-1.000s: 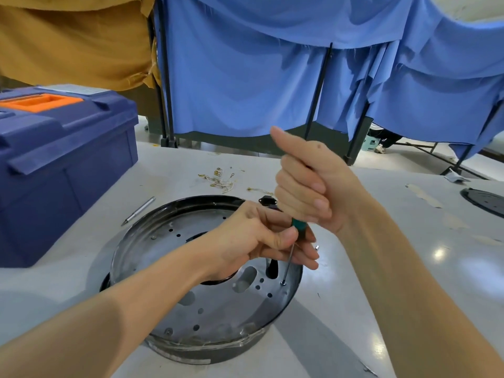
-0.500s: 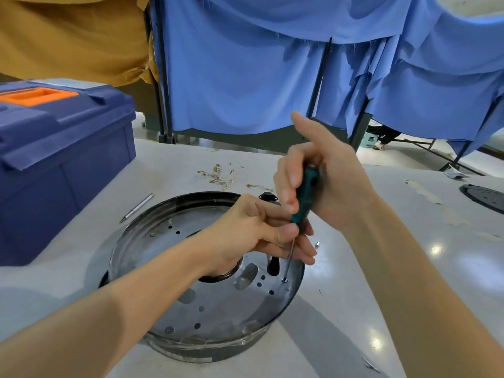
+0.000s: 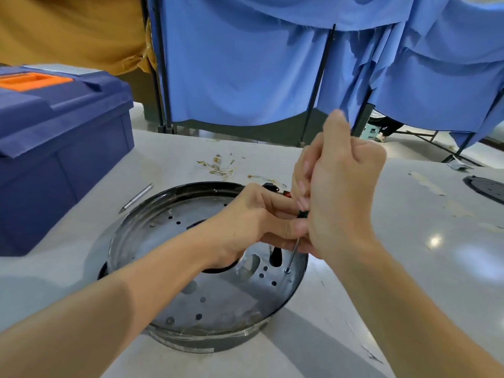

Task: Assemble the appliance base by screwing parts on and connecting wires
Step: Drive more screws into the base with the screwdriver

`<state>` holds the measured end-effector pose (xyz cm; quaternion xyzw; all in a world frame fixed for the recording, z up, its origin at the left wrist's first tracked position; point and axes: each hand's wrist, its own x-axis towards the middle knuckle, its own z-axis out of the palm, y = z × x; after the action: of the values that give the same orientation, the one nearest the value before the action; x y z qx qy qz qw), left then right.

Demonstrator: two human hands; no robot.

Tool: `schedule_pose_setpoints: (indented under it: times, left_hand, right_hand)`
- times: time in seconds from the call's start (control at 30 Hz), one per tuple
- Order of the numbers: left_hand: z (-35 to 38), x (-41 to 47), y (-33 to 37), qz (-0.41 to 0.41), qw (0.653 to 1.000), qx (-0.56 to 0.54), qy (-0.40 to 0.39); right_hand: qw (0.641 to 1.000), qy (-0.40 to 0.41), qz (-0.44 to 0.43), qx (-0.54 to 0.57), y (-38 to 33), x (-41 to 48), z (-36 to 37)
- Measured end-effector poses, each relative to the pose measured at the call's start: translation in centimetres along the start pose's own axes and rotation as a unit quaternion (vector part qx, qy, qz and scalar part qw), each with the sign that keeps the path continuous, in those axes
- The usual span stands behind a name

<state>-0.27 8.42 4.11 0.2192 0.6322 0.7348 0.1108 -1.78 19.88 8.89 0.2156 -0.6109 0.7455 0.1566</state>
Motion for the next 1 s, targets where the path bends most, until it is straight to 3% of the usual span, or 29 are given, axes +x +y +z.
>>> schedule_pose_setpoints:
  times: [0.07,0.13,0.2,0.27,0.3,0.43,0.5,0.57,0.6,0.67,0.73,0.8,0.87,1.0]
  left_hand:
    - [-0.3,-0.1,0.2,-0.013,1.000,-0.019,-0.006]
    - [-0.3,-0.1,0.2,-0.023,0.999,-0.021,-0.026]
    - [-0.2,-0.1,0.0,-0.022,0.999,-0.010,-0.044]
    - [-0.4,-0.1,-0.2,-0.023,0.999,-0.014,-0.040]
    - [-0.5,-0.2,-0.2,-0.023,0.999,-0.020,-0.030]
    - [-0.3,0.0,-0.2,-0.010,1.000,-0.026,0.005]
    - [0.1,0.3,-0.3,-0.010,1.000,-0.005,0.003]
    - [0.0,0.4,-0.5,-0.013,1.000,0.007,0.000]
    - [-0.2,0.3,-0.4,-0.015,1.000,0.005,-0.003]
    - [-0.5,0.1,-0.3,-0.020,1.000,-0.010,-0.008]
    - [-0.5,0.1,-0.2,-0.023,0.999,-0.019,-0.018]
    - [-0.3,0.2,-0.3,-0.023,0.999,-0.015,-0.034]
    - [-0.4,0.2,-0.4,-0.023,0.999,-0.013,-0.038]
    - [-0.7,-0.2,-0.5,-0.028,0.999,-0.034,-0.019]
  right_hand:
    - [0.982,-0.142,0.109,0.061,-0.6,1.5,-0.8]
    - [0.923,-0.318,0.201,0.082,-1.4,3.1,-1.7]
    - [0.876,-0.406,0.229,0.123,-1.5,3.6,-2.0]
    - [0.867,-0.402,0.238,0.173,-1.2,3.4,-1.5]
    - [0.885,-0.366,0.229,0.171,-0.9,3.2,-1.3]
    - [0.979,-0.134,0.128,0.091,-0.5,2.3,-0.8]
    - [0.998,-0.031,0.052,0.031,-0.2,1.2,-0.3]
    - [1.000,0.008,0.020,0.005,0.0,0.5,0.0]
    - [0.999,-0.013,0.040,0.019,0.0,0.6,-0.2]
    - [0.975,-0.162,0.140,0.065,-0.5,2.1,-1.0]
    - [0.914,-0.331,0.222,0.080,-1.2,3.6,-2.0]
    - [0.855,-0.431,0.254,0.138,-1.4,4.1,-2.2]
    - [0.836,-0.444,0.261,0.188,-0.9,3.9,-1.8]
    - [0.924,-0.305,0.195,0.121,-0.6,2.8,-1.2]
